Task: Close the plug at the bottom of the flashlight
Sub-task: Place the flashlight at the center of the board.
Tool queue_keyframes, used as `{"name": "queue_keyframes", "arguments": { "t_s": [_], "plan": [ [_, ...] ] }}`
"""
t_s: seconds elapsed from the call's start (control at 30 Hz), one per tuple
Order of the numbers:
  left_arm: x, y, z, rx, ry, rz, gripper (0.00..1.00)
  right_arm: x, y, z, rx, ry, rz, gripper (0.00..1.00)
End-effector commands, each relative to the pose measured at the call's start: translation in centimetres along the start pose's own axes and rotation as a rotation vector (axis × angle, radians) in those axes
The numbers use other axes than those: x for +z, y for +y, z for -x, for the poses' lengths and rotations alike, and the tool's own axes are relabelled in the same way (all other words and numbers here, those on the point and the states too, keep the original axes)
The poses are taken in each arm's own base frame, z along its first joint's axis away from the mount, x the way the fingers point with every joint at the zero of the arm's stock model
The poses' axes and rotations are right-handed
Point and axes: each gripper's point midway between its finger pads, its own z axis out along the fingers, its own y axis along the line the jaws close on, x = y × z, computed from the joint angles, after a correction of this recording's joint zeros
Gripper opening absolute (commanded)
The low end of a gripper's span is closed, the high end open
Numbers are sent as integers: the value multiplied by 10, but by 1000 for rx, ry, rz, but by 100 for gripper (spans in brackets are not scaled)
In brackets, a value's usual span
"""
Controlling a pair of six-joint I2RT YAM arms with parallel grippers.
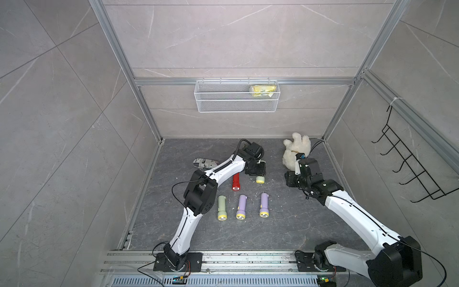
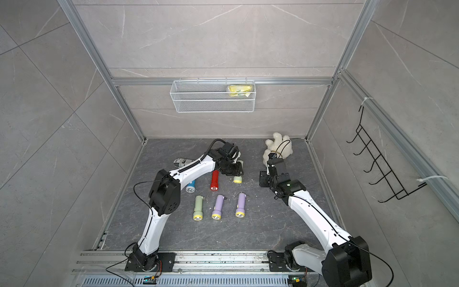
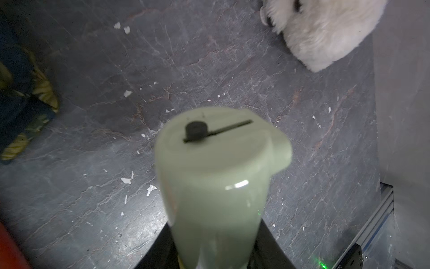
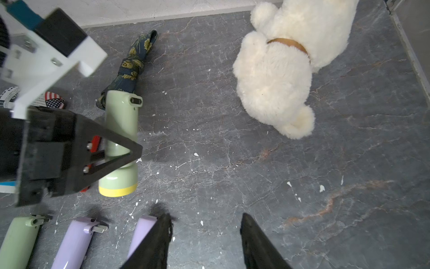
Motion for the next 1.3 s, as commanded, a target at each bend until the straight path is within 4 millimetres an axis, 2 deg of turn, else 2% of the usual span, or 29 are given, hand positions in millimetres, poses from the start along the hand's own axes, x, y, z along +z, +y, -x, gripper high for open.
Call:
{"name": "queue_keyframes", "arguments": {
  "t_s": [0.0,0.17,0.47,0.7,0.77,0.83,0.9,1.03,1.07,1.1,1.27],
  "plan": [
    [-3,-5,-2,-63,42,7,0,-2,2,2,4,-15,24,52],
    [18,6,-12,-95,111,44,0,-3,2,2,5,-18,27,52],
    [39,20,-22,-140,162,45,0,-4,3,3,7,-20,34,52],
    [49,28,-23,-180,183,27,11,-4,4,3,7,-19,36,52],
    [50,29,-23,-185,185,24,23,-5,3,3,6,-22,37,52],
    [50,29,-22,-185,183,22,29,-6,4,3,6,-26,43,52],
    [49,28,-19,-185,173,17,42,-6,5,3,6,-27,47,52],
    [45,25,-12,-182,152,-3,56,-5,7,2,4,-22,61,51],
    [44,23,-10,-181,146,-8,74,-5,8,2,5,-20,63,51],
    [43,23,-9,-179,142,-10,99,-6,8,2,5,-22,63,50],
    [37,20,-5,-173,130,-17,100,-8,8,3,8,-27,67,50]
  ]
}}
